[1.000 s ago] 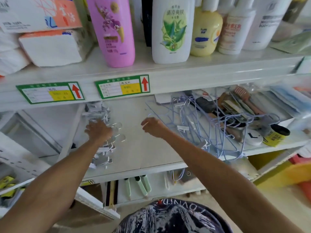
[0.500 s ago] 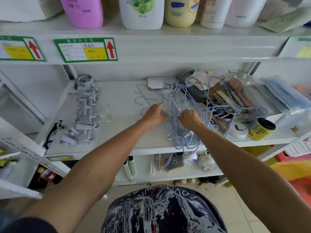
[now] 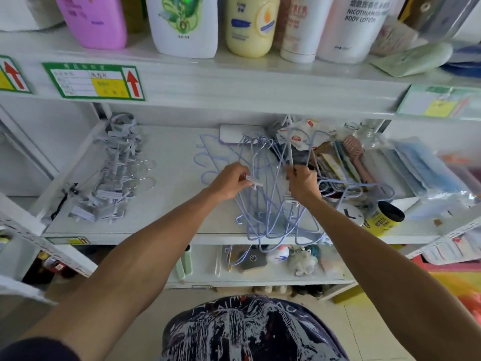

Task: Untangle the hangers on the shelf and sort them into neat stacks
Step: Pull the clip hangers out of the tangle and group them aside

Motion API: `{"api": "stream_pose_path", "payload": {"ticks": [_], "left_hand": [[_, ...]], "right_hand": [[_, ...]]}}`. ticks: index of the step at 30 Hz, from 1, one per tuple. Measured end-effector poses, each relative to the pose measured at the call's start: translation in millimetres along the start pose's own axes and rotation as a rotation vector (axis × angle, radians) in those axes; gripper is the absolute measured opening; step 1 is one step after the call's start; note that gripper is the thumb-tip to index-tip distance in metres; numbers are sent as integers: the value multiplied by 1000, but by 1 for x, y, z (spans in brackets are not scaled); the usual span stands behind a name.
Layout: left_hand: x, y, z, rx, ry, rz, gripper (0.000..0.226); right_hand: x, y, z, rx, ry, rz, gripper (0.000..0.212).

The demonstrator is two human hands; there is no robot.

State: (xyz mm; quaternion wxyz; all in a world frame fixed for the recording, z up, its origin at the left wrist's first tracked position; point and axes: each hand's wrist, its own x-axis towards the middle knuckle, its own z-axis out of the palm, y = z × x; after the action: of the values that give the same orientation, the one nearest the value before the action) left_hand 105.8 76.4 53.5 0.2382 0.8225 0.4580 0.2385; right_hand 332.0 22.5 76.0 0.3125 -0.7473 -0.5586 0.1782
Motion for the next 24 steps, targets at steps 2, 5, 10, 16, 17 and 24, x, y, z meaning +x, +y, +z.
{"api": "stream_pose_path", "payload": {"ticks": [2,5,10,16,17,24], "left_hand": [[3,12,-1,-54,66,32,22],[7,26,-4,-144,145,13,21],[9,32,-13,-292,252,-85,19],[2,24,-3,-105,135,-181,21],[-1,22,1,-90,90,-214,21],[0,49,33,365,113,-160,25]], "right_hand": [[2,6,0,43,-3,22,47],[8,7,-3,115,23,58,47],[20,19,-2,221,39,137,48],[40,16,1,279,34,241,49],[42,14,1,286,32,273,48],[56,14,4,366,12,370,46]]}}
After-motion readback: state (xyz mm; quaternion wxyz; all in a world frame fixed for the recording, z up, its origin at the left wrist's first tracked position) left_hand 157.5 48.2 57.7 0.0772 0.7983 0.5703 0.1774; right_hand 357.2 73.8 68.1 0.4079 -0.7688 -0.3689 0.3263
